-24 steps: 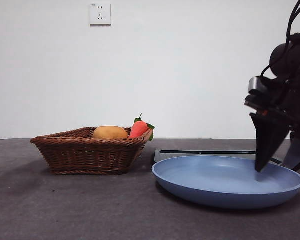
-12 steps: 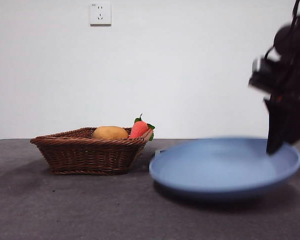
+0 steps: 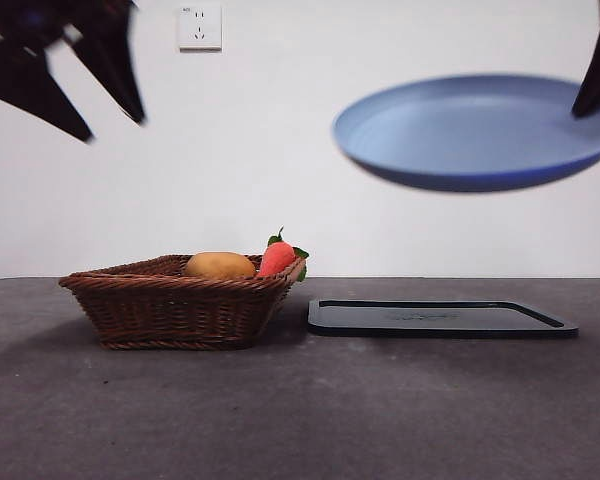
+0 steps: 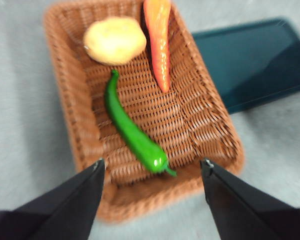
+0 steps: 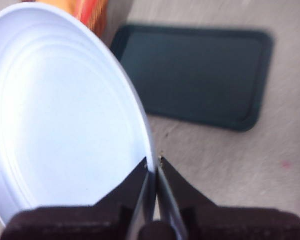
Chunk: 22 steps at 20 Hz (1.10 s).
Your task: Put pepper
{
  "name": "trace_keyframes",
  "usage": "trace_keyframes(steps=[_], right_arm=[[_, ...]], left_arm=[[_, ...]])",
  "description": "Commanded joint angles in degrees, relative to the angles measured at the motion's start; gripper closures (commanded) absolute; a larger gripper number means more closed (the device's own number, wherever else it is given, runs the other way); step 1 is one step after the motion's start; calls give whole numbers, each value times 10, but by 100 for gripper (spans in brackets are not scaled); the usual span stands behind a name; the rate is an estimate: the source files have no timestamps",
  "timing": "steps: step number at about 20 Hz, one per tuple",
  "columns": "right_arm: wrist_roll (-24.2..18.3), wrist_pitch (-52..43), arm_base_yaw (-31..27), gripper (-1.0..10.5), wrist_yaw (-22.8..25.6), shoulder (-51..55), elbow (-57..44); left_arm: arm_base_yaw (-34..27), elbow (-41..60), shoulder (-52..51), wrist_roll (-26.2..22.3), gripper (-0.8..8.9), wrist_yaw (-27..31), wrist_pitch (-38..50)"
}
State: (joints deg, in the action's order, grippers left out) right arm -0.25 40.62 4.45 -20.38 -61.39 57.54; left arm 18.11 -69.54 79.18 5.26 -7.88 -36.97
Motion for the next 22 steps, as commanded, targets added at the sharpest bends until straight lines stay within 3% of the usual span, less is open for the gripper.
trace_keyframes(steps=[1,8,22], right_arm=[[9,-5,-3,941,-3,19,9],[9,3,-3,941,-3,33,9],[8,2,-3,941,-6,33,9]], left_arm=[[15,-49,77,8,477,22,5],[26,-114,241,39,477,49,14],[44,-114,334,69,512,70,45]])
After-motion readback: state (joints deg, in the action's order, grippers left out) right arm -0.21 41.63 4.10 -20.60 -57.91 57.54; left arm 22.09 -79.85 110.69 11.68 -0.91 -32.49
